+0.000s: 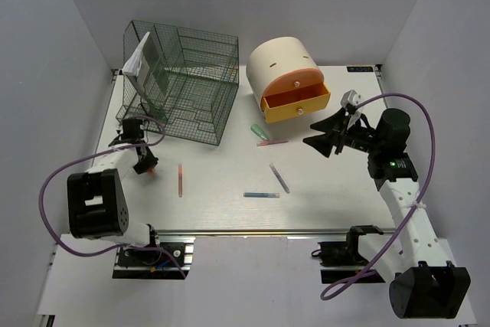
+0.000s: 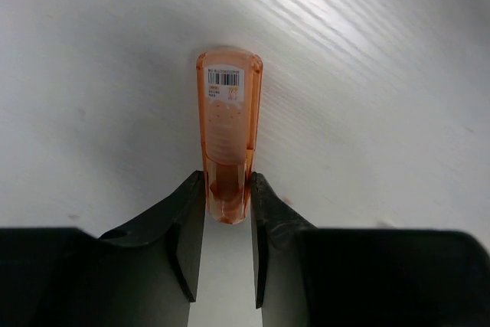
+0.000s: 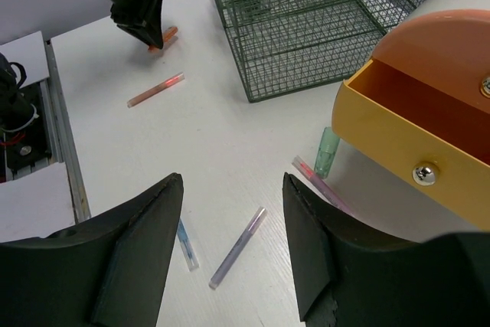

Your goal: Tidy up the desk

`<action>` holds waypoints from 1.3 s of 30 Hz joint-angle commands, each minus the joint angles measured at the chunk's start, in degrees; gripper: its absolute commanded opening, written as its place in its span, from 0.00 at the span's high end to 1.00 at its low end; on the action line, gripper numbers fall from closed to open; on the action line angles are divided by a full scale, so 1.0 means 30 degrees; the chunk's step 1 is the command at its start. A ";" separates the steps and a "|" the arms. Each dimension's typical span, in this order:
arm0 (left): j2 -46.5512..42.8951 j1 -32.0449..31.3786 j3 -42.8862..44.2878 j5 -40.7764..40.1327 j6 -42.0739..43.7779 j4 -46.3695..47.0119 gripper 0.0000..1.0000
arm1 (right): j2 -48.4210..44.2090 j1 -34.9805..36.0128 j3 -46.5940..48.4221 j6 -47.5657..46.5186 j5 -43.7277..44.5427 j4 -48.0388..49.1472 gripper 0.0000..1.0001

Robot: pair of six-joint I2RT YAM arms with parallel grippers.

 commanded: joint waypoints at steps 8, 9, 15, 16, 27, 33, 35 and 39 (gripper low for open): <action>-1.0033 -0.0730 -0.1241 1.0228 -0.0881 -0.2172 1.00 | -0.0074 -0.0467 -0.0043 0.0298 -0.0875 0.0848 0.40; -1.0825 -0.0731 -0.1476 1.0840 -0.0997 -0.2696 1.00 | -0.0045 -0.0555 -0.0072 0.0327 -0.0875 0.0877 0.40; -1.3849 -0.1518 -0.1684 1.4912 -0.0471 -0.4547 1.00 | 0.0043 -0.0702 -0.0072 0.0474 -0.0466 0.0994 0.40; -1.4112 -0.1696 -0.1742 1.6137 -0.0500 -0.4315 1.00 | 0.0101 -0.0644 -0.0072 0.0445 -0.0436 0.0965 0.40; -1.1841 -0.4332 0.2554 2.0369 -0.0648 0.1632 1.00 | 0.0656 -0.1814 0.0542 -0.0227 0.2521 0.0146 0.40; -0.6212 -0.9044 0.7646 1.6923 0.1453 0.2047 1.00 | 0.0659 -0.2605 0.0426 -0.0346 0.3665 0.0174 0.40; -0.3401 -1.1234 0.9615 1.5833 0.2600 0.0789 1.00 | 0.0600 -0.2868 0.0368 -0.0346 0.3812 0.0232 0.40; 0.0556 -1.3764 1.4186 1.1856 0.6167 -0.0940 1.00 | 0.0512 -0.3424 0.0251 -0.0375 0.3725 0.0350 0.40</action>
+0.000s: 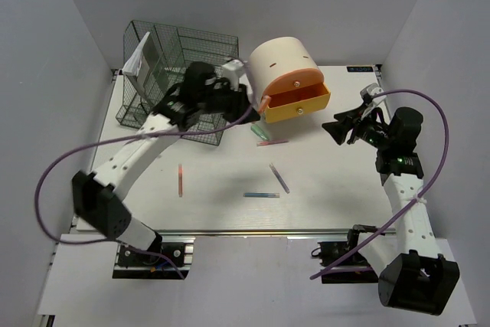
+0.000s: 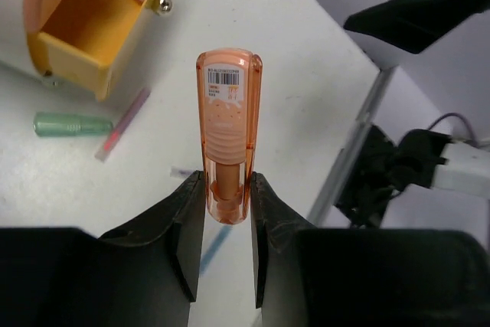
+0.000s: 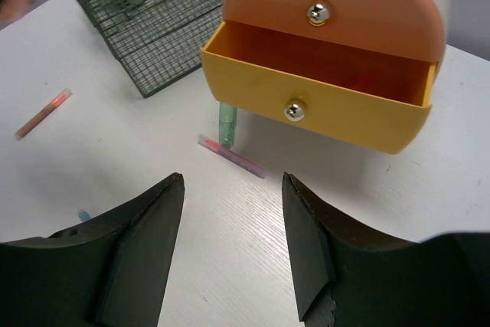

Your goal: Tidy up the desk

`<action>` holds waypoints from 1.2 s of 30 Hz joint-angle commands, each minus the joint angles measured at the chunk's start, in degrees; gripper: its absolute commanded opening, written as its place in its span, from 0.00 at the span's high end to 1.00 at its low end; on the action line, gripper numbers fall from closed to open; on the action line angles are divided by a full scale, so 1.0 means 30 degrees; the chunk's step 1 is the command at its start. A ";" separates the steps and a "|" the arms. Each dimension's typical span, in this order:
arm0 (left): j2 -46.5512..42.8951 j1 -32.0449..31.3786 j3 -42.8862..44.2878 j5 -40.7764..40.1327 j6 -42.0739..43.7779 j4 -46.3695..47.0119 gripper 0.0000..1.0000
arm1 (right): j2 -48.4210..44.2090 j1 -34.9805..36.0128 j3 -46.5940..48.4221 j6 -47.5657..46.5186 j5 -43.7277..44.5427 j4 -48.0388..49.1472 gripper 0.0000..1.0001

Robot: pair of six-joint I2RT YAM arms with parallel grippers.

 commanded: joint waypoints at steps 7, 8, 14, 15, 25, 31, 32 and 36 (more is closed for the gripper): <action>0.5580 -0.3463 0.6637 -0.7227 0.7940 -0.0373 1.00 | -0.0458 -0.0967 0.0126 -0.0252 -0.0248 0.0437 0.40; 0.6193 -0.3753 0.7163 -0.7636 0.8351 -0.0079 1.00 | -0.0487 -0.1083 0.0155 -0.0252 -0.0393 0.0437 0.40; 0.8714 -0.4341 0.9450 -0.9484 1.2243 0.0801 0.97 | -0.0546 -0.1611 0.0038 -0.0222 -0.0834 0.0467 0.40; 0.8893 -0.4342 0.9541 -0.9631 1.2571 0.0948 0.96 | -0.0604 -0.1699 0.0038 -0.0251 -0.0863 0.0496 0.40; 0.9891 -0.4898 0.8606 -1.2209 1.4976 0.3465 0.89 | -0.0868 -0.2285 -0.0225 -0.0252 -0.1449 0.0671 0.40; 1.0124 -0.4898 0.7843 -1.3059 1.4860 0.3938 0.63 | -0.0781 -0.2344 -0.0255 -0.0369 -0.2093 0.0672 0.41; 1.0125 -0.4898 0.7813 -1.3118 1.4772 0.3909 0.53 | -0.0751 -0.2373 -0.0226 -0.0398 -0.2210 0.0643 0.41; 1.0184 -0.5074 0.7579 -1.3411 1.4566 0.3733 0.44 | -0.0546 -0.2315 -0.0196 -0.0632 -0.2708 0.0438 0.42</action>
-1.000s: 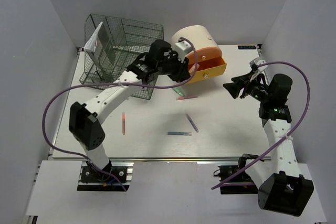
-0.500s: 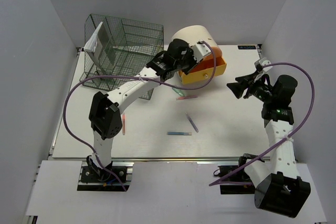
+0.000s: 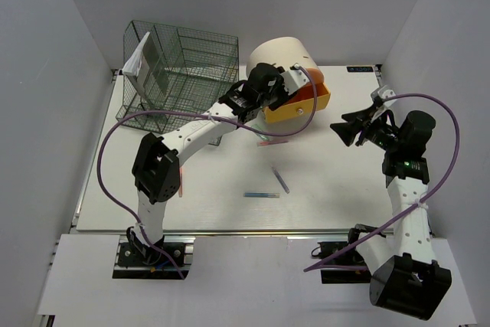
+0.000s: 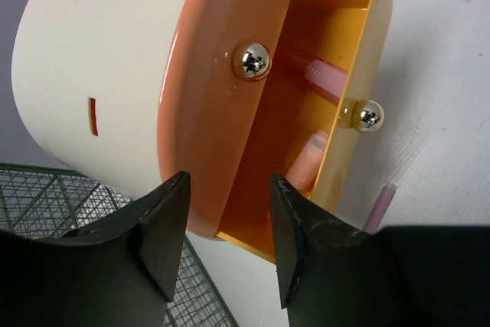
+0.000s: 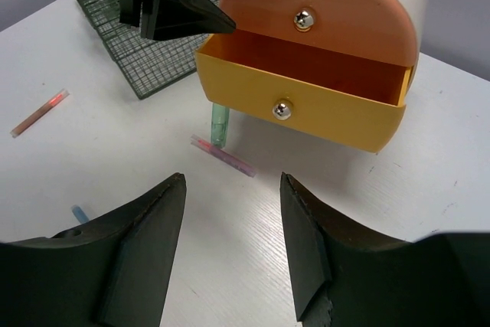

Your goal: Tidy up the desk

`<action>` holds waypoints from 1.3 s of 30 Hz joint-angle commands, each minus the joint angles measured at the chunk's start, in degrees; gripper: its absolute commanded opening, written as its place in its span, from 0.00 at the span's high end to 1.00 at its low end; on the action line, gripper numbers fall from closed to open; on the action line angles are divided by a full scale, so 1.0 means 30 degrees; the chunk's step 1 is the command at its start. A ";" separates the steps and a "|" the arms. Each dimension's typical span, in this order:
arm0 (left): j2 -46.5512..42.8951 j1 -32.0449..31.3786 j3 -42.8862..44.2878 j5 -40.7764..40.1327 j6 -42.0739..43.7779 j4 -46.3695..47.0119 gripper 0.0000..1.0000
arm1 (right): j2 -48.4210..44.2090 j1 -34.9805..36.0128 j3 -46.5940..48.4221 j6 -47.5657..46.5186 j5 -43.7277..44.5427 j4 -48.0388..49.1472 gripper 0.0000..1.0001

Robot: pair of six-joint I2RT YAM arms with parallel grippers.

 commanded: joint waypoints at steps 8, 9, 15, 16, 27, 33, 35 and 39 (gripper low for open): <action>-0.1440 -0.0185 -0.0151 -0.0706 -0.1604 0.0922 0.53 | 0.0132 -0.0035 -0.0153 -0.1718 -0.1714 0.0021 0.43; -0.2168 -0.0185 -0.0209 -0.0677 -0.2102 0.0923 0.78 | 0.0132 0.0053 -0.0182 -0.2335 -0.2296 -0.0212 0.44; -0.8756 0.0313 -0.6085 0.1111 -0.8717 0.0483 1.00 | 0.0249 0.1779 0.0286 -0.8866 -0.1398 -0.4163 0.69; -0.9811 0.0313 -0.7374 0.0994 -0.9105 0.0455 1.00 | 0.0365 0.2565 0.0257 -0.9570 -0.0959 -0.4691 0.70; -2.2442 0.0899 -1.8746 -0.2194 -1.5313 -0.2971 0.31 | 0.4487 1.4396 0.1859 -1.2361 1.1371 -0.6424 0.67; -2.7365 0.0899 -2.0744 -0.3809 -1.6782 -0.4377 0.28 | 0.9706 1.9205 0.5960 -0.9905 1.6939 -0.6222 0.55; -2.8796 0.0899 -2.1243 -0.4162 -1.7047 -0.5140 0.28 | 1.1458 1.9739 0.7048 -0.8527 1.9196 -0.5811 0.43; -3.0791 0.0723 -2.1800 -0.4602 -1.7107 -0.5961 0.27 | 1.4715 2.0034 1.0679 -0.5833 2.0751 -0.6745 0.30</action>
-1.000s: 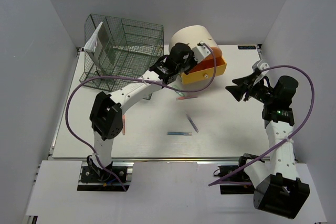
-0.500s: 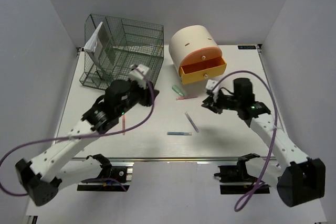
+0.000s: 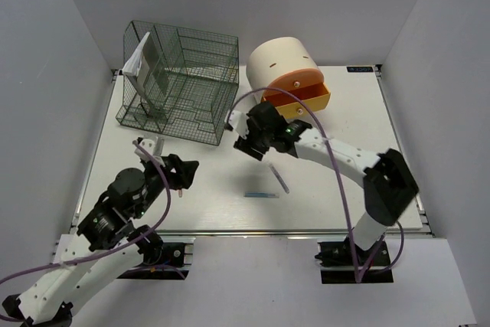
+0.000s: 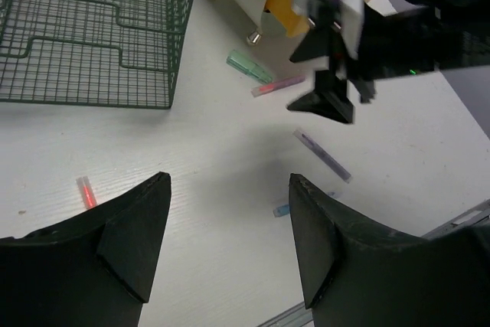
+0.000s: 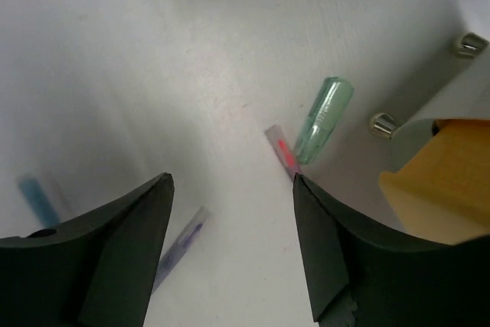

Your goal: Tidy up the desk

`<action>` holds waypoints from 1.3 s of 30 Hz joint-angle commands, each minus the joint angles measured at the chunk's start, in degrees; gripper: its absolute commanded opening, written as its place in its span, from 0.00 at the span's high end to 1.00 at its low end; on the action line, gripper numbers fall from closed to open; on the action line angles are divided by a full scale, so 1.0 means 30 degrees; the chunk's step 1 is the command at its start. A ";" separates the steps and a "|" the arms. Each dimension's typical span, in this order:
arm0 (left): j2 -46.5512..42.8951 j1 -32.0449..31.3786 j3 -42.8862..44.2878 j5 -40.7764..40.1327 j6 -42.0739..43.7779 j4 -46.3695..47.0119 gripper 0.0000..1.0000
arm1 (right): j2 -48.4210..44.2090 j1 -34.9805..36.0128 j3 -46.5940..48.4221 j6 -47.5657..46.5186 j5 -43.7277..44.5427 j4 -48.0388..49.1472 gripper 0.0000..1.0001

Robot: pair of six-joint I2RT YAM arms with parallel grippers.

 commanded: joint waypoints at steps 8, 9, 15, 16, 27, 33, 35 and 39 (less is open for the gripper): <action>-0.3013 -0.0327 -0.0689 -0.1210 -0.0553 -0.0992 0.25 | 0.6173 -0.0111 0.7107 0.5268 0.5305 -0.1895 0.27; -0.3101 -0.0327 -0.0660 -0.1180 -0.0582 -0.1022 0.25 | 0.6440 -0.0140 0.7316 0.5297 0.5422 -0.1985 0.28; -0.3717 -0.0327 -0.0747 -0.1444 -0.0700 -0.1080 0.25 | 0.7964 -0.0257 0.8488 0.5034 0.6242 -0.1926 0.44; -0.3775 -0.0327 -0.0747 -0.1444 -0.0700 -0.1080 0.25 | 0.8372 -0.0258 0.8693 0.4859 0.6447 -0.1985 0.49; -0.3805 -0.0327 -0.0718 -0.1327 -0.0612 -0.1051 0.25 | 1.0982 -0.1107 1.0920 0.4243 0.6595 -0.3596 0.46; -0.3805 -0.0327 -0.0718 -0.1327 -0.0583 -0.1022 0.25 | 1.1801 -0.1634 1.1916 0.3950 0.6566 -0.4240 0.42; -0.3805 -0.0327 -0.0689 -0.1327 -0.0583 -0.1022 0.25 | 1.2037 -0.1693 1.2414 0.3833 0.6508 -0.4591 0.42; -0.3980 -0.0327 -0.0718 -0.1356 -0.0583 -0.1022 0.25 | 1.2651 -0.1927 1.3088 0.3832 0.6186 -0.5178 0.41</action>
